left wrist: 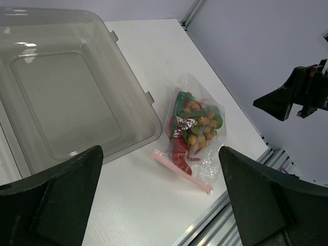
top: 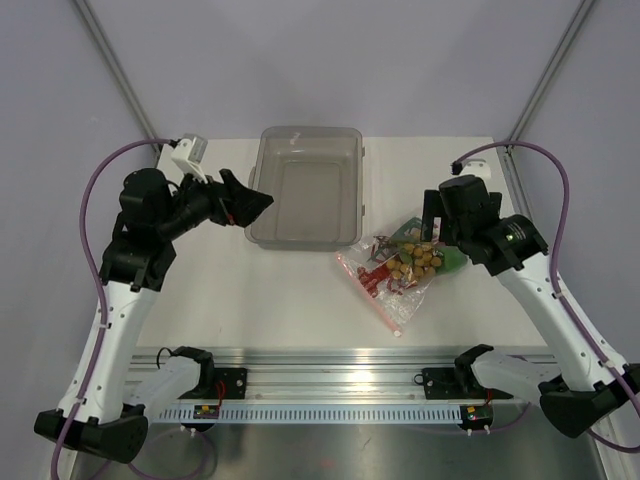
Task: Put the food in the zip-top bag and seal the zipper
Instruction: Reset both arms
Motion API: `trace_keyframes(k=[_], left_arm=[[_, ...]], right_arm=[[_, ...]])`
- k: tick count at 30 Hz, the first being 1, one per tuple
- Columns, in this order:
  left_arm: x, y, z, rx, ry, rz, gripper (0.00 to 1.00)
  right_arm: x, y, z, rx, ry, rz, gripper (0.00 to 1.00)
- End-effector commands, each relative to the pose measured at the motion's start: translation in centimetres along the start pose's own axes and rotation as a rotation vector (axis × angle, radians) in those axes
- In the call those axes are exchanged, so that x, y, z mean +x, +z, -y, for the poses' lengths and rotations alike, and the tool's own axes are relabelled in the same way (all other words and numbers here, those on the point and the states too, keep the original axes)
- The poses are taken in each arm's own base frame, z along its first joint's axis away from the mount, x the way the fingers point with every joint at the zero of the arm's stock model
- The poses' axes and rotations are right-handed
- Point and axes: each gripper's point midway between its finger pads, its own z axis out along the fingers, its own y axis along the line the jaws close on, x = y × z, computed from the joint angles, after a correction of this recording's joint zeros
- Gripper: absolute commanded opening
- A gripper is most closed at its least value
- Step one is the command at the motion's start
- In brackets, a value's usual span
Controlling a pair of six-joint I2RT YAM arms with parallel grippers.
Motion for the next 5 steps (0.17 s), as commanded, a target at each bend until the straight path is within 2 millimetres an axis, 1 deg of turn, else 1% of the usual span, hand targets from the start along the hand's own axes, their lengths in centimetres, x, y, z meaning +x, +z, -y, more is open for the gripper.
trace_keyframes(k=[1,4,5], left_arm=[[-0.11,0.02,-0.29,-0.014,0.021,0.007,0.99],[-0.42,0.23,-0.26,-0.015,0.021,-0.004,0.99],[-0.47,0.36,-0.35,-0.018,0.02,-0.007,0.99]], right_arm=[[-0.84,-1.02,1.43,0.05,0.117,0.077,1.0],[-0.33,-0.98,2.05,0.079,0.147,0.085,0.99],[-0.48,-0.94,2.26,0.092,0.159,0.096,1.0]])
